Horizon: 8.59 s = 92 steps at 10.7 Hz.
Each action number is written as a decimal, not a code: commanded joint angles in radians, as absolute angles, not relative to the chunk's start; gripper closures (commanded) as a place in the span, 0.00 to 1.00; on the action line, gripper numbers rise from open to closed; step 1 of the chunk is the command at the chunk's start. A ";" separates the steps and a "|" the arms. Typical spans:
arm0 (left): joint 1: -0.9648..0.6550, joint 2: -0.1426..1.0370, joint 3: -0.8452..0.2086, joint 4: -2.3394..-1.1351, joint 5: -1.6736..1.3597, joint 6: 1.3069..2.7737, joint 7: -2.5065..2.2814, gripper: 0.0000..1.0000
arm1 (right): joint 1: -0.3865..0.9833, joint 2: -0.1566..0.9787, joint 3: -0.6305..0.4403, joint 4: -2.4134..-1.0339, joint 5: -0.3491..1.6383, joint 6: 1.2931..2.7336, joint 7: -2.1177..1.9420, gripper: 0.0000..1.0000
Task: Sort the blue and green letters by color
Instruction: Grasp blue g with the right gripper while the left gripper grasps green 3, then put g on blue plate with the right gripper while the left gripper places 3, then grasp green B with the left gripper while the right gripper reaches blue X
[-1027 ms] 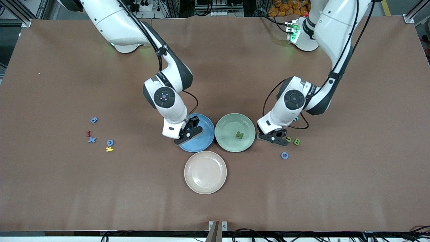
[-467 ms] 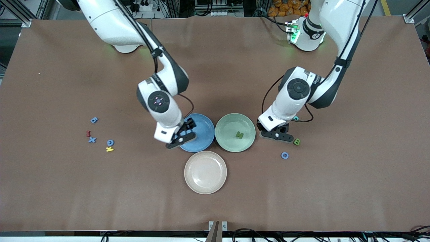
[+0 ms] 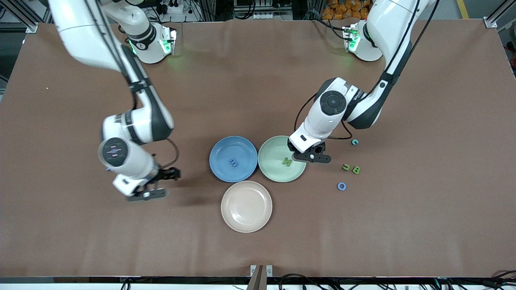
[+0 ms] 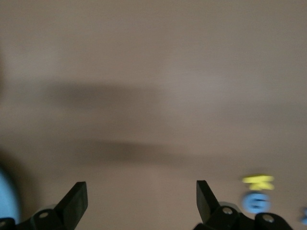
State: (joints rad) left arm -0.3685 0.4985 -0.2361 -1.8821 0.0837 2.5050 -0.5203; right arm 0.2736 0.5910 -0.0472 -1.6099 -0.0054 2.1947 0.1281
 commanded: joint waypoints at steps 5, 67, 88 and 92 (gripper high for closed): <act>-0.290 0.450 -0.219 -1.874 0.083 2.400 -0.378 0.00 | -0.029 0.399 -0.090 -1.827 -0.018 2.213 0.141 0.00; -0.278 0.505 -0.273 -1.758 0.096 2.426 -0.676 0.00 | 0.025 0.499 0.061 -1.801 -0.044 2.329 -0.254 0.00; -0.003 0.591 -0.206 -1.971 0.120 2.581 0.175 0.03 | 0.015 0.500 -0.176 -2.014 0.204 2.648 1.307 0.00; -0.006 0.577 -0.213 -1.997 0.121 2.591 0.124 0.38 | 0.011 0.491 -0.164 -2.078 0.209 2.652 1.307 0.00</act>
